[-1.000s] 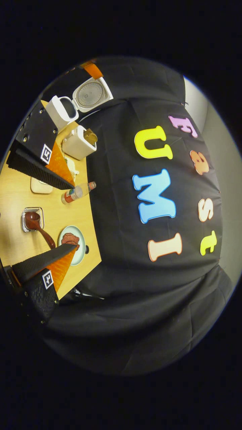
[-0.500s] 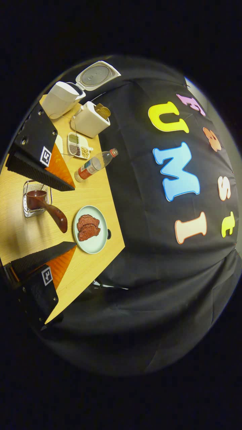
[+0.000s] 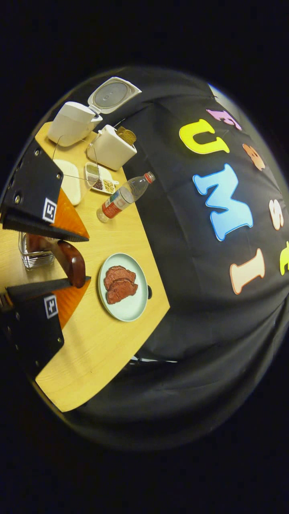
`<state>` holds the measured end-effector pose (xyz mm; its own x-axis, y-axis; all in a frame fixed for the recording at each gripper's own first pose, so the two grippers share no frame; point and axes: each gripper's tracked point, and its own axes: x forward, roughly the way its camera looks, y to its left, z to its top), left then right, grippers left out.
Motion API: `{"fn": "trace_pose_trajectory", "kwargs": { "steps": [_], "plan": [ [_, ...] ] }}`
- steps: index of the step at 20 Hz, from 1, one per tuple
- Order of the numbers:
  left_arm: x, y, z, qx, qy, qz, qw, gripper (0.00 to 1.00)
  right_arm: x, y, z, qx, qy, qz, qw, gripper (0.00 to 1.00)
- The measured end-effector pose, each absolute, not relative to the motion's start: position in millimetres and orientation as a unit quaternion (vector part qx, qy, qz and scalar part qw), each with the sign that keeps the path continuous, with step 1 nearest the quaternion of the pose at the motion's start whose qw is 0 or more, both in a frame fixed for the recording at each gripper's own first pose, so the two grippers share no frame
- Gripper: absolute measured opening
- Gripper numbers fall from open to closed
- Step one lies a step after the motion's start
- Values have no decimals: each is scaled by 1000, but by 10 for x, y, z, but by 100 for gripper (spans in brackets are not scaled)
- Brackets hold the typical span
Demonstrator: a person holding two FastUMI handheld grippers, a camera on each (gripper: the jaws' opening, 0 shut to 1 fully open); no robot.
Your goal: Close the left gripper, press the button to open the rice cooker; take a wooden spoon from the chopstick holder with the right hand, scoop a spoonful of rice and pour it into the rice cooker, then put the wooden spoon back into the chopstick holder.
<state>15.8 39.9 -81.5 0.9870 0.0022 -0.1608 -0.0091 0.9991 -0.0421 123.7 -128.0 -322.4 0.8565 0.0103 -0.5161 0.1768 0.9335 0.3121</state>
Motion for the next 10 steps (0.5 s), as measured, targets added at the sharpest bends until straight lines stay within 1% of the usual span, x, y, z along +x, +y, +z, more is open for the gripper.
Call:
{"fn": "trace_pose_trajectory", "kwargs": {
  "steps": [2,4,5,6,9,10],
  "plan": [
    [121,360,-843,-19,85,9,996,97,1241,-1189,-3205,217,258,-17,941,37],
    [109,332,-826,-18,86,17,996,98,1247,-1160,-3206,239,264,-9,934,18],
    [102,328,-797,-18,83,20,996,96,1197,-1166,-3132,243,261,-11,934,18],
    [79,330,-773,-17,79,23,996,98,1214,-1114,-3150,241,260,-10,935,9],
    [58,340,-724,-21,69,15,997,98,1200,-1083,-2824,233,238,-14,943,9],
    [70,342,-710,-22,65,7,998,96,1176,-1079,-2696,229,230,-16,946,9]
  ]
}}
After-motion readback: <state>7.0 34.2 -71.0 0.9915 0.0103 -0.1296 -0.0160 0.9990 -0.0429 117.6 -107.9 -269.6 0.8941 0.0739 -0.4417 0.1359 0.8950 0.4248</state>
